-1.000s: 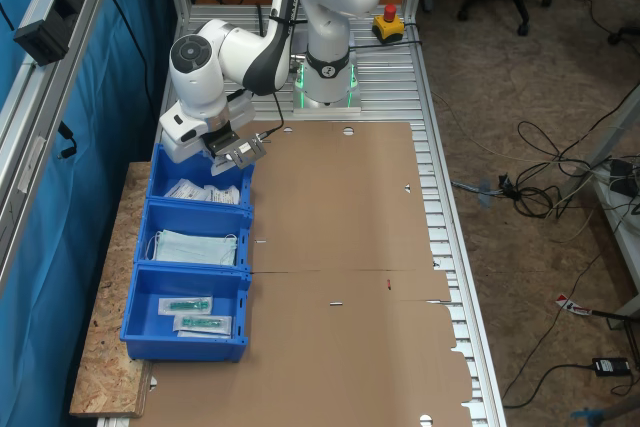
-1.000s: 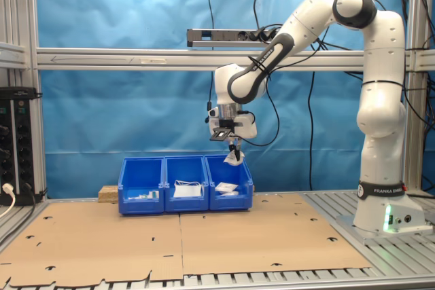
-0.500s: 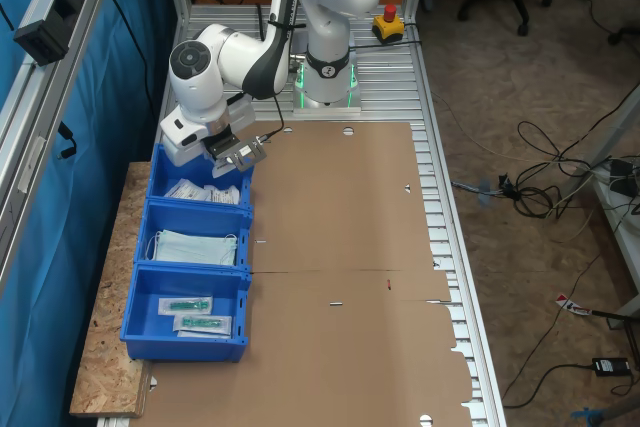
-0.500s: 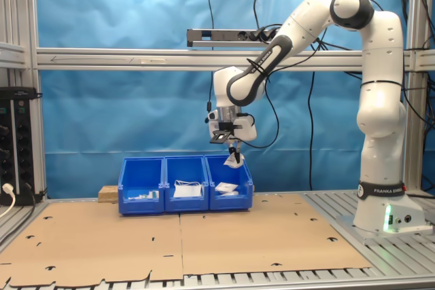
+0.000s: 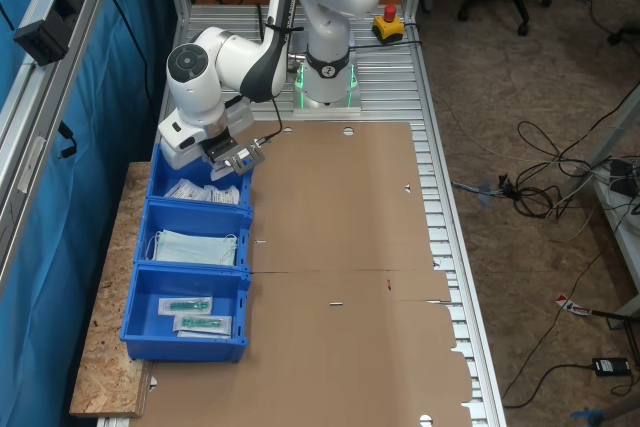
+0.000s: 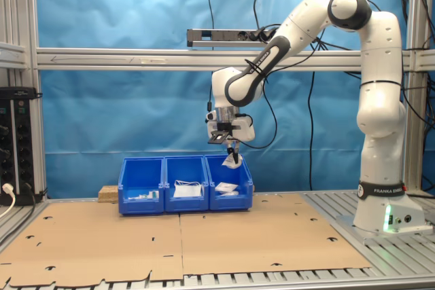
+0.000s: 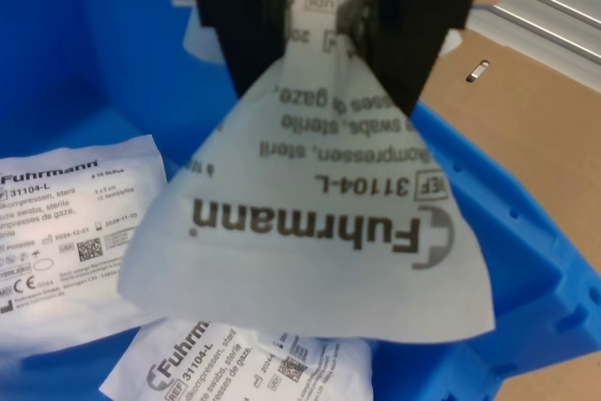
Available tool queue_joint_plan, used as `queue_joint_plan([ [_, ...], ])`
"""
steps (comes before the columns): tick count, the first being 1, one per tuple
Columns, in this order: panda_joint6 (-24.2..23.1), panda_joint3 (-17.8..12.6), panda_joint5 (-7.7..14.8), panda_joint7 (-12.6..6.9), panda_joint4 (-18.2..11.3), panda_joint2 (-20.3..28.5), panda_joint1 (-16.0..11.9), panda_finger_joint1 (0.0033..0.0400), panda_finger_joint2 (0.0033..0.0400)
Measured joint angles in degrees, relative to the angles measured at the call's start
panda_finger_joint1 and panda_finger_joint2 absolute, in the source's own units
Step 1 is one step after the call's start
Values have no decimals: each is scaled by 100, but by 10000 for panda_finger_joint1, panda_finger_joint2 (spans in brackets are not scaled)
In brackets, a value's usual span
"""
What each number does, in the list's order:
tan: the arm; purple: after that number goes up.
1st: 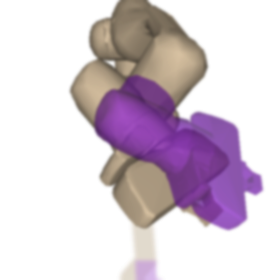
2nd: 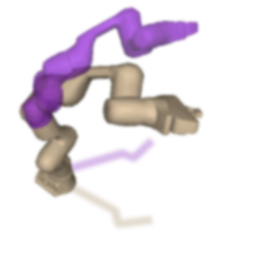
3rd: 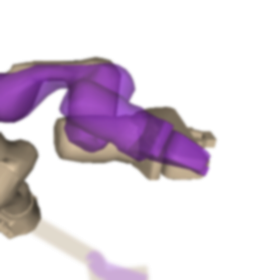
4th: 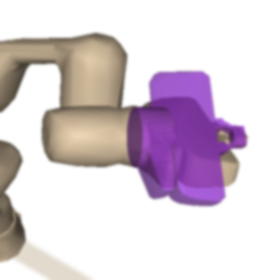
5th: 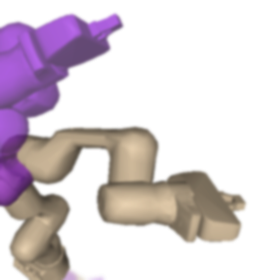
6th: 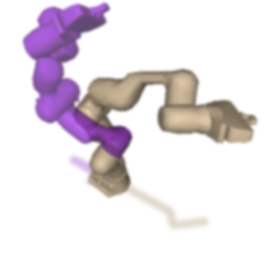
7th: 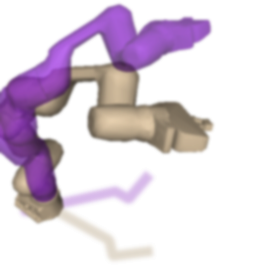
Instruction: Pick and place sorting task of medical equipment.
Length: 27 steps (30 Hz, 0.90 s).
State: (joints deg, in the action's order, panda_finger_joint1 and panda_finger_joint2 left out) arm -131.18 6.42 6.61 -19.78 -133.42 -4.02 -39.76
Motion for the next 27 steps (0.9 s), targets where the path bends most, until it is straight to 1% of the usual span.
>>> queue_joint_plan([
  [27,-15,0,0,0,60,-66,0,63,63],
])
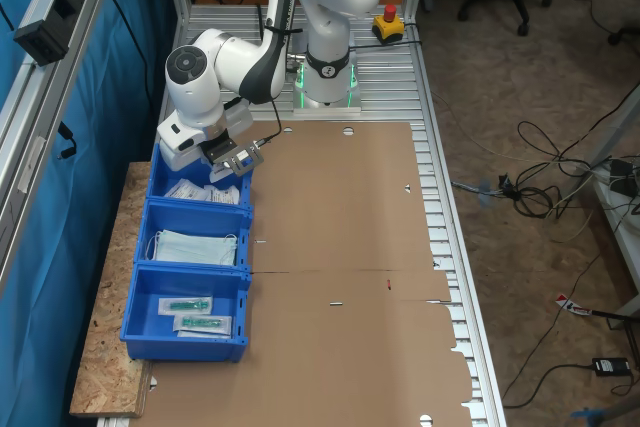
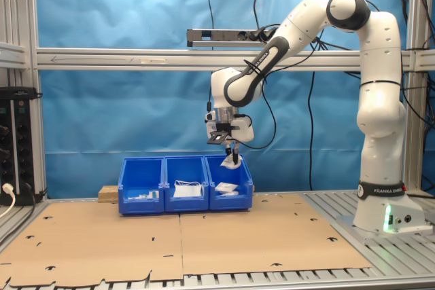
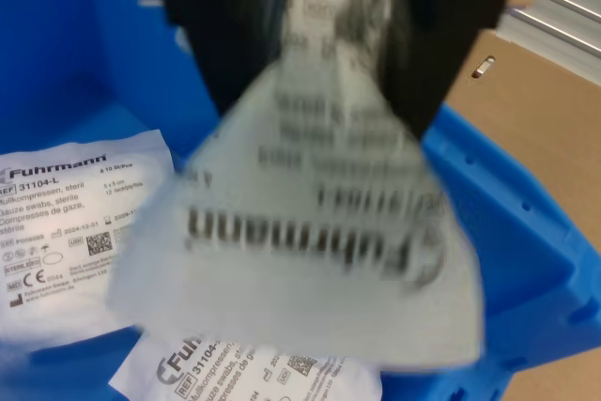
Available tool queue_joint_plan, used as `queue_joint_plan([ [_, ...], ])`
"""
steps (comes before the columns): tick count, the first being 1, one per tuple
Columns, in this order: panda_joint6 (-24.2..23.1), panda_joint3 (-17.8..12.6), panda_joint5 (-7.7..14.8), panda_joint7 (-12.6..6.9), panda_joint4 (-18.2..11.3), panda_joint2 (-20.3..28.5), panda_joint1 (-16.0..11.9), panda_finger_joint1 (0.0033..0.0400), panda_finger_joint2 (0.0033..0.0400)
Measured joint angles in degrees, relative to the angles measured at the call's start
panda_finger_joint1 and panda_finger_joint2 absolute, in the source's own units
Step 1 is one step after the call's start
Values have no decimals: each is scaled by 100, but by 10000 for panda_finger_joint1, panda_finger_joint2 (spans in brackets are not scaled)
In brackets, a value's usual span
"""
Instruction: Pick and place sorting task of medical equipment.
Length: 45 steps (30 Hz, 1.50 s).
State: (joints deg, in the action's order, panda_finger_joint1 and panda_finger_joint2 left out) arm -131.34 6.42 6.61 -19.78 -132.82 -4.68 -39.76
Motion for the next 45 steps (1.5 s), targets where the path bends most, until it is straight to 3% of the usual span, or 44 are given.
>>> queue_joint_plan([
  [3,0,0,0,0,0,0,0,63,63],
  [4,0,0,0,0,0,0,0,175,175],
  [9,0,0,0,0,0,0,0,175,175],
  [10,0,0,0,0,0,0,0,256,256],
  [14,0,0,0,0,0,0,0,256,256],
  [15,0,0,0,0,0,0,0,347,347],
  [24,0,49,0,0,0,18,3,347,347],
  [25,0,64,0,0,0,28,3,397,397],
  [36,0,333,0,0,-30,359,101,399,399],
  [45,0,486,0,0,-238,814,433,400,400],
])
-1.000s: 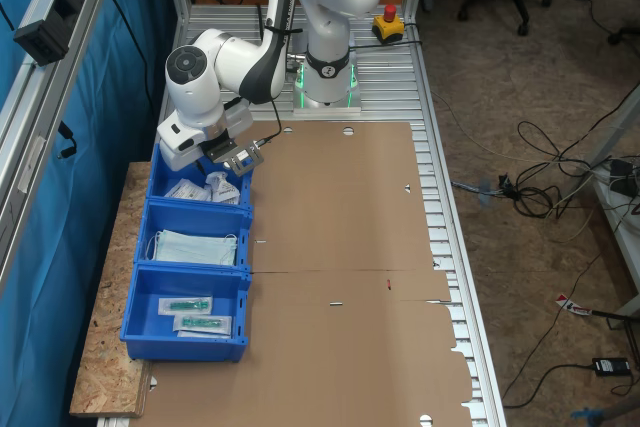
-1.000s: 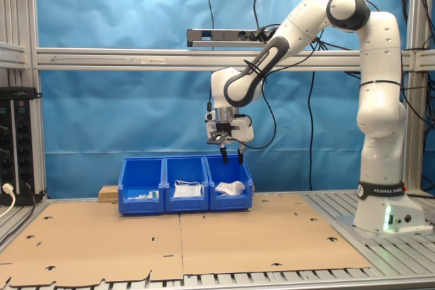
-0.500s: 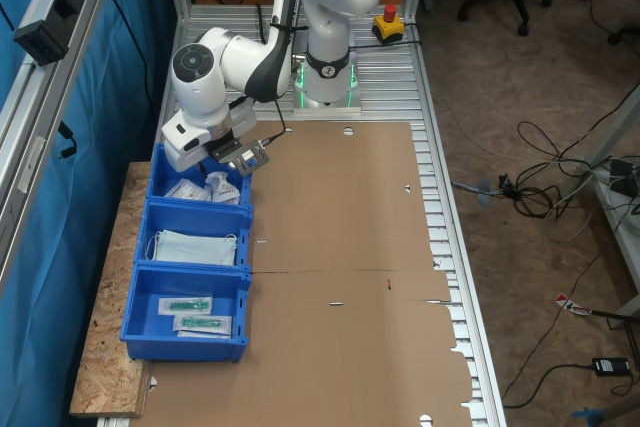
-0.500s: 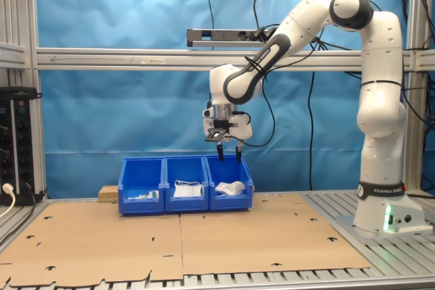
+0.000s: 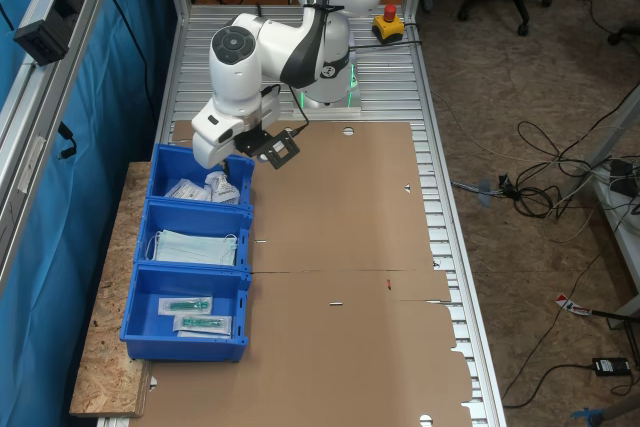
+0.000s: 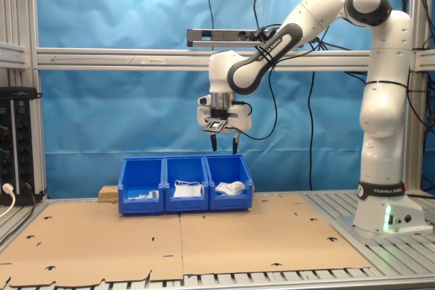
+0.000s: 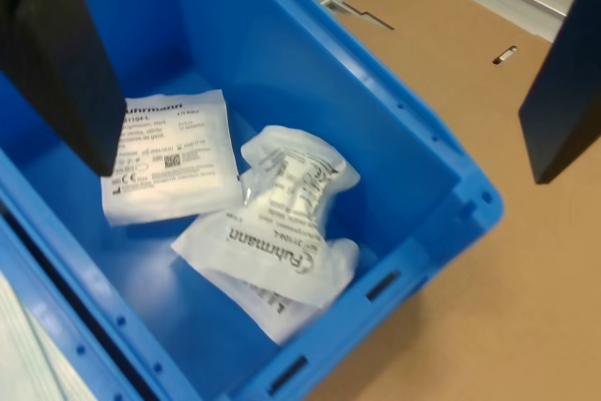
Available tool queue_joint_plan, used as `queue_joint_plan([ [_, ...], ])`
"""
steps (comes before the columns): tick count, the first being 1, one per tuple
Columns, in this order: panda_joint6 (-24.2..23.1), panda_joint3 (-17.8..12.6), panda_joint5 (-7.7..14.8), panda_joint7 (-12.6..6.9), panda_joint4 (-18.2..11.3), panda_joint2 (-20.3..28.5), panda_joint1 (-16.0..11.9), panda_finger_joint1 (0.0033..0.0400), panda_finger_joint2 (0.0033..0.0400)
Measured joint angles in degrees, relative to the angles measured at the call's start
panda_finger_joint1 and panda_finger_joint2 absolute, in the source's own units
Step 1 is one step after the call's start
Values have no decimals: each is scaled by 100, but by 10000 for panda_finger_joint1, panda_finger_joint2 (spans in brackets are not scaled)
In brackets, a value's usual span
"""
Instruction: Pick and place sorting task of medical equipment.
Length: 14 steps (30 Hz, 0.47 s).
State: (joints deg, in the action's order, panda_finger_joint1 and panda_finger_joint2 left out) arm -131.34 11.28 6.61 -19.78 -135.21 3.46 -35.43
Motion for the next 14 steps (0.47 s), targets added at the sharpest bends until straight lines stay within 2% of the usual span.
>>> queue_joint_plan([
  [14,0,76,0,0,-535,770,955,400,400],
])
